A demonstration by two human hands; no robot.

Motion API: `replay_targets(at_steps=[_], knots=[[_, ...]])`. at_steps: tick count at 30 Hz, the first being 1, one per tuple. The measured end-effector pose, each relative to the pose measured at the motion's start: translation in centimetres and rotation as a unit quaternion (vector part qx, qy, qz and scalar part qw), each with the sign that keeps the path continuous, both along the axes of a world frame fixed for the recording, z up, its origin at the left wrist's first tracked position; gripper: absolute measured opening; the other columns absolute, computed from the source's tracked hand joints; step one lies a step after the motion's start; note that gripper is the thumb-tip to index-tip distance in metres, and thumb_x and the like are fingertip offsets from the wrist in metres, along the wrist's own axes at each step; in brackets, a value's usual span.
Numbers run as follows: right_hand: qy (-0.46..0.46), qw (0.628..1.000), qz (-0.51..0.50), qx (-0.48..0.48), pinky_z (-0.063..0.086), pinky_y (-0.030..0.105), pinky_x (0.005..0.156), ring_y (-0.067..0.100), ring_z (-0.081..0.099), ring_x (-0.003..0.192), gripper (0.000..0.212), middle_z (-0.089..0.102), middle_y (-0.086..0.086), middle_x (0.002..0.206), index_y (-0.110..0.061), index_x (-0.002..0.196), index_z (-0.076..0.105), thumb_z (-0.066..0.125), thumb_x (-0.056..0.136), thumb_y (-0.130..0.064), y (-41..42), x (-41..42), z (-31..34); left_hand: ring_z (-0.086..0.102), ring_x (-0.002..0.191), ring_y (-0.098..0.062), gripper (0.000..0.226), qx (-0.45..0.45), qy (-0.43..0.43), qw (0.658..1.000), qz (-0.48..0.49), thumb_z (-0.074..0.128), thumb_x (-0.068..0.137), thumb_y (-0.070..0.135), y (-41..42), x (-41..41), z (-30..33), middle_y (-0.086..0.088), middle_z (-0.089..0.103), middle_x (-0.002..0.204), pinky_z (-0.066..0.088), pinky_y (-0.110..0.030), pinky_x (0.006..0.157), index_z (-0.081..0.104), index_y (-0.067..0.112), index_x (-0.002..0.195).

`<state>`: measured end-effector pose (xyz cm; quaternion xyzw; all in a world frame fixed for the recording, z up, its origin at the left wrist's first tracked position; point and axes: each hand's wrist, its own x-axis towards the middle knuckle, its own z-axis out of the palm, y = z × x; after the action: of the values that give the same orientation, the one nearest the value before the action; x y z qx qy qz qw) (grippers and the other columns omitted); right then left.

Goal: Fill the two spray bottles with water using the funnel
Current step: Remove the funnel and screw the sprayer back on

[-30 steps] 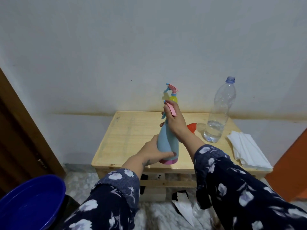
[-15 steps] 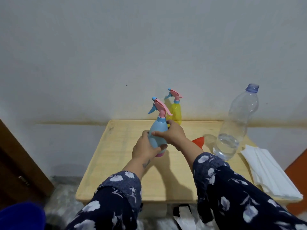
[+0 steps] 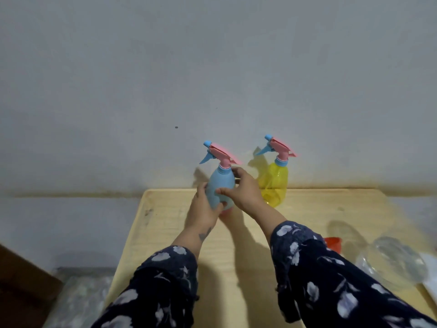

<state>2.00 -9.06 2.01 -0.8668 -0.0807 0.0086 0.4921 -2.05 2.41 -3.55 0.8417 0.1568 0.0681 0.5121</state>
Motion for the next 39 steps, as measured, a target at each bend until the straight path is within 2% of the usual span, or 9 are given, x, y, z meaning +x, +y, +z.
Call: replay_targets(at_steps=[3, 11, 16, 19, 23, 26, 29, 33, 39], knots=[[-0.007, 1.000, 0.004, -0.004, 0.050, 0.030, 0.086, 0.018, 0.062, 0.101, 0.066, 0.065, -0.001, 0.116, -0.019, 0.122, 0.057, 0.086, 0.063, -0.017, 1.1, 2.1, -1.0, 0.062, 0.103, -0.023, 0.066, -0.002, 0.009, 1.000, 0.002, 0.068, 0.074, 0.031, 1.0, 2.3, -1.3, -0.002, 0.058, 0.124, 0.056, -0.047, 0.081, 0.032, 0.032, 0.130], [-0.005, 1.000, 0.018, -0.004, 0.051, 0.042, 0.092, 0.020, 0.058, 0.108, 0.074, 0.061, 0.002, 0.122, -0.018, 0.129, 0.053, 0.085, 0.063, -0.021, 1.5, 3.5, -2.9, 0.060, 0.109, -0.019, 0.073, -0.022, 0.028, 0.999, -0.014, 0.066, 0.069, 0.045, 1.7, 3.6, -3.6, 0.002, 0.054, 0.129, 0.055, -0.046, 0.088, 0.029, 0.039, 0.132], [0.038, 0.999, 0.023, -0.017, 0.039, 0.034, 0.104, 0.024, 0.045, 0.129, 0.087, 0.045, 0.009, 0.143, -0.014, 0.147, 0.032, 0.079, 0.075, -0.022, 0.3, 2.6, -2.1, 0.056, 0.105, -0.014, 0.083, 0.006, 0.030, 0.999, -0.035, 0.076, 0.076, 0.036, 1.2, 2.7, -2.4, 0.004, 0.051, 0.129, 0.052, -0.039, 0.089, 0.028, 0.028, 0.143], [0.052, 0.998, 0.029, -0.030, 0.037, 0.027, 0.097, 0.022, 0.046, 0.127, 0.073, 0.047, 0.009, 0.141, -0.015, 0.145, 0.035, 0.072, 0.083, -0.018, -1.4, 1.3, -1.6, 0.053, 0.104, -0.012, 0.082, 0.048, 0.032, 0.998, -0.022, 0.076, 0.079, 0.033, 0.3, 1.4, -1.9, 0.002, 0.049, 0.131, 0.047, -0.032, 0.086, 0.029, 0.018, 0.145], [0.054, 0.996, 0.017, -0.063, 0.038, 0.024, 0.090, 0.020, 0.053, 0.118, 0.054, 0.057, 0.007, 0.130, -0.015, 0.137, 0.047, 0.066, 0.087, -0.018, -4.3, -0.1, -1.0, 0.049, 0.123, -0.026, 0.072, 0.126, 0.080, 0.989, 0.005, 0.070, 0.085, 0.027, -1.9, -0.3, -0.8, -0.005, 0.042, 0.138, 0.047, -0.043, 0.097, 0.029, 0.013, 0.143], [0.049, 0.996, -0.035, -0.065, 0.040, 0.025, 0.077, 0.020, 0.055, 0.094, 0.035, 0.059, 0.004, 0.105, -0.014, 0.120, 0.055, 0.062, 0.086, -0.014, -7.0, -0.4, -0.8, 0.052, 0.118, -0.027, 0.054, 0.161, 0.099, 0.982, 0.009, 0.064, 0.089, 0.028, -4.5, -0.9, 0.0, -0.005, 0.044, 0.134, 0.047, -0.041, 0.093, 0.038, 0.013, 0.134], [0.037, 0.991, -0.112, -0.059, 0.039, 0.028, 0.068, 0.023, 0.055, 0.086, 0.024, 0.054, 0.004, 0.096, -0.018, 0.101, 0.047, 0.062, 0.082, -0.013, -9.5, -0.3, -0.6, 0.052, 0.120, -0.024, 0.052, 0.150, 0.088, 0.984, -0.039, 0.064, 0.089, 0.032, -7.1, -0.3, 0.3, -0.002, 0.046, 0.134, 0.046, -0.040, 0.096, 0.043, 0.015, 0.133], [-0.018, 0.981, -0.186, -0.052, 0.042, 0.033, 0.080, 0.024, 0.052, 0.104, 0.041, 0.049, 0.006, 0.113, -0.018, 0.107, 0.046, 0.074, 0.078, -0.027, -11.5, 1.2, 0.2, 0.049, 0.124, -0.024, 0.063, 0.137, 0.050, 0.986, -0.076, 0.066, 0.087, 0.037, -9.7, 1.9, 1.2, -0.002, 0.044, 0.140, 0.043, -0.038, 0.099, 0.039, 0.017, 0.140], [-0.004, 0.986, -0.141, 0.089, 0.045, 0.031, 0.094, 0.009, 0.051, 0.106, 0.054, 0.055, -0.007, 0.116, -0.015, 0.122, 0.050, 0.077, 0.077, -0.031, -11.2, 4.4, 1.3, 0.046, 0.130, -0.024, 0.077, 0.095, 0.007, 0.992, -0.082, 0.069, 0.084, 0.038, -12.3, 5.9, 1.4, 0.002, 0.037, 0.148, 0.044, -0.042, 0.101, 0.028, 0.022, 0.147]])
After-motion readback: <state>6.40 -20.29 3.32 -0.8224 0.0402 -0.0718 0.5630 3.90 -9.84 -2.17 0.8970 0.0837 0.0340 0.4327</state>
